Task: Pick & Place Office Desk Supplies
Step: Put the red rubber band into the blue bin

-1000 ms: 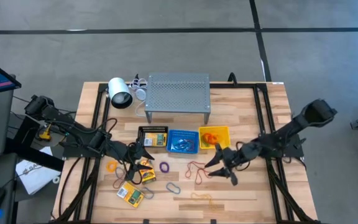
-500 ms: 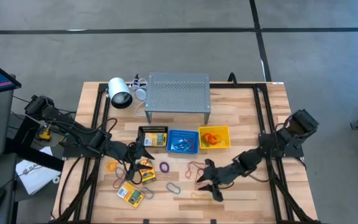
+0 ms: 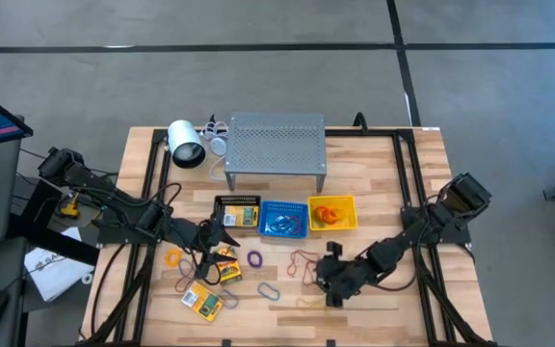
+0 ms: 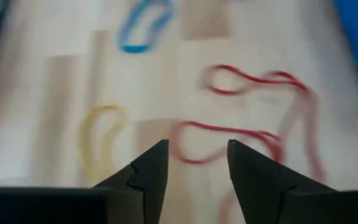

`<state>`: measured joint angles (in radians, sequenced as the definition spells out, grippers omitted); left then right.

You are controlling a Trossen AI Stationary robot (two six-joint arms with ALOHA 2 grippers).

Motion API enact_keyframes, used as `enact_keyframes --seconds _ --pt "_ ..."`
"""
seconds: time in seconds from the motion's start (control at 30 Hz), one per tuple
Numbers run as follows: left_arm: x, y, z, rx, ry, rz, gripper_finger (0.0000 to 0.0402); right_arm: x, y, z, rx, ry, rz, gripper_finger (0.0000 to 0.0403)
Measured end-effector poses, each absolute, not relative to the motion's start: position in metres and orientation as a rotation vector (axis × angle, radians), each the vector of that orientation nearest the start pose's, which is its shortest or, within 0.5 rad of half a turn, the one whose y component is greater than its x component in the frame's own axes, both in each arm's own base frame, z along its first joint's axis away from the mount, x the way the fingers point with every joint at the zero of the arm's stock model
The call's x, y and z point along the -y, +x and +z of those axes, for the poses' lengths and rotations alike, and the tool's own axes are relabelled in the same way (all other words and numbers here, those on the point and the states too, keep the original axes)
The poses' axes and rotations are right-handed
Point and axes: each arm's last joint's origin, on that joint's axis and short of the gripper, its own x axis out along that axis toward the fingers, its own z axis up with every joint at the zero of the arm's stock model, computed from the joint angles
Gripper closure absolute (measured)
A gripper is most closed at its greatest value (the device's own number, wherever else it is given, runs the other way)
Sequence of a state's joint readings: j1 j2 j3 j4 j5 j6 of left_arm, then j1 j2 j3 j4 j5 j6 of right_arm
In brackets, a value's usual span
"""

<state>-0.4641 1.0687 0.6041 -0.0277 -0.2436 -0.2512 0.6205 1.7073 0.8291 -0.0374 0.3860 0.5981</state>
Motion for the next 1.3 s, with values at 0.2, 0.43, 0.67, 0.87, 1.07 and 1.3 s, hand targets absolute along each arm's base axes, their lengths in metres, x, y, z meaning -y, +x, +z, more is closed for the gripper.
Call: enact_keyframes --seconds 0.2,0.43,0.67,0.87,1.07,1.3 --pt "0.094 0.203 0.233 -0.486 -0.075 -0.156 0.0221 -0.167 0.26 0.136 -0.856 0.098 -0.131 0.0243" --pt "0.094 0.203 0.233 -0.486 -0.075 -0.156 0.0221 -0.166 0.26 0.135 -0.858 0.154 -0.165 0.0243" --pt "0.094 0.203 0.233 -0.486 -0.075 -0.157 0.0221 -0.171 0.252 0.133 -0.831 0.122 -0.243 0.0243" --pt "0.094 0.203 0.233 -0.487 -0.071 -0.161 0.0221 -0.178 0.246 0.133 -0.795 0.113 -0.279 0.0243" --pt "0.094 0.203 0.233 -0.487 -0.069 -0.161 0.0221 -0.178 0.245 0.131 -0.792 0.129 -0.303 0.0243" --pt "0.094 0.203 0.233 -0.487 -0.069 -0.161 0.0221 -0.18 0.247 0.122 -0.79 0.155 -0.322 0.0243"
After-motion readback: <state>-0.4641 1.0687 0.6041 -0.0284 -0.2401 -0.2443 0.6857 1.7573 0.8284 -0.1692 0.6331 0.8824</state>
